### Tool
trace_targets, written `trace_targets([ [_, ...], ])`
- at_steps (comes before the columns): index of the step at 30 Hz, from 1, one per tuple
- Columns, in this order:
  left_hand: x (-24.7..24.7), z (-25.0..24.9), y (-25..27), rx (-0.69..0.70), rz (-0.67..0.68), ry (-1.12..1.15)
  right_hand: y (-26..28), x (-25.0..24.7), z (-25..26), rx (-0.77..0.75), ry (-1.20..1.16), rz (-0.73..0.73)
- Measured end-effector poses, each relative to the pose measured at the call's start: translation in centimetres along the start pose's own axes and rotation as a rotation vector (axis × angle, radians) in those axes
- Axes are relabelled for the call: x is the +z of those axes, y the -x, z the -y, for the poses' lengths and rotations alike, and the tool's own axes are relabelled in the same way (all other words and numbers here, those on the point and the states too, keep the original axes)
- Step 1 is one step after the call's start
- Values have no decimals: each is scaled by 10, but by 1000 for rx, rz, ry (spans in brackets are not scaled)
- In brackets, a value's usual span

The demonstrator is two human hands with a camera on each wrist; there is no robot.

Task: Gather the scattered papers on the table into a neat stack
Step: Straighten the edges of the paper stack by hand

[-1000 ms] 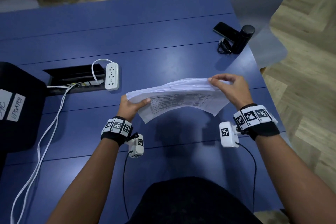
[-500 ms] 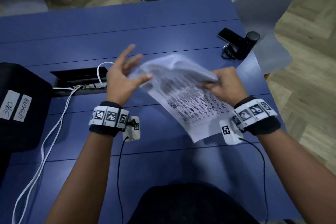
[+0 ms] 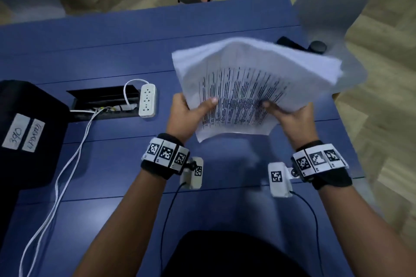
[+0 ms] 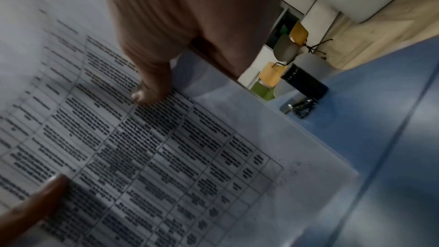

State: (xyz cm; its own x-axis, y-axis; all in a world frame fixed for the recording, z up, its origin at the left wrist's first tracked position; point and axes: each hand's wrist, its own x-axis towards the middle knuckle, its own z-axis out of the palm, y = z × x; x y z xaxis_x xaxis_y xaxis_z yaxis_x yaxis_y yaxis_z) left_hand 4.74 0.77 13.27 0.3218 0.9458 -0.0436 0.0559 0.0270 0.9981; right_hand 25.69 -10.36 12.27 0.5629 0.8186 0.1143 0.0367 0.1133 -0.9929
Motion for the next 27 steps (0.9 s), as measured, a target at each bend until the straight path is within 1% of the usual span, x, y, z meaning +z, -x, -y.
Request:
trace_targets([
  [2,0,19,5,-73,25,-7,9,4,-14,97,47,-13],
  [4,1,34,13,-139,53,-70,16,4,-34,210,127,-10],
  [6,1,42,20,-147,92,-95,20,3,-43,271,115,5],
  [7,2,40,22,-155,90,-71,19,3,-42,261,87,7],
  [9,2,31,21,-145,38,27,17,3,-30,210,32,7],
  [11,6,14,21,-30,2,119,14,2,-14,154,-9,-4],
  [13,11,-3,20,94,-7,139,10,2,2,93,-23,-6],
  [17,18,-18,13,188,-77,125,2,7,26,-7,-36,7],
  [20,21,-20,6,182,-124,106,-2,11,30,-18,-28,-3],
  [24,20,-20,-3,159,-119,89,-6,12,28,12,-16,0],
  [27,18,-22,-5,142,-124,94,-10,12,31,-3,-21,9],
])
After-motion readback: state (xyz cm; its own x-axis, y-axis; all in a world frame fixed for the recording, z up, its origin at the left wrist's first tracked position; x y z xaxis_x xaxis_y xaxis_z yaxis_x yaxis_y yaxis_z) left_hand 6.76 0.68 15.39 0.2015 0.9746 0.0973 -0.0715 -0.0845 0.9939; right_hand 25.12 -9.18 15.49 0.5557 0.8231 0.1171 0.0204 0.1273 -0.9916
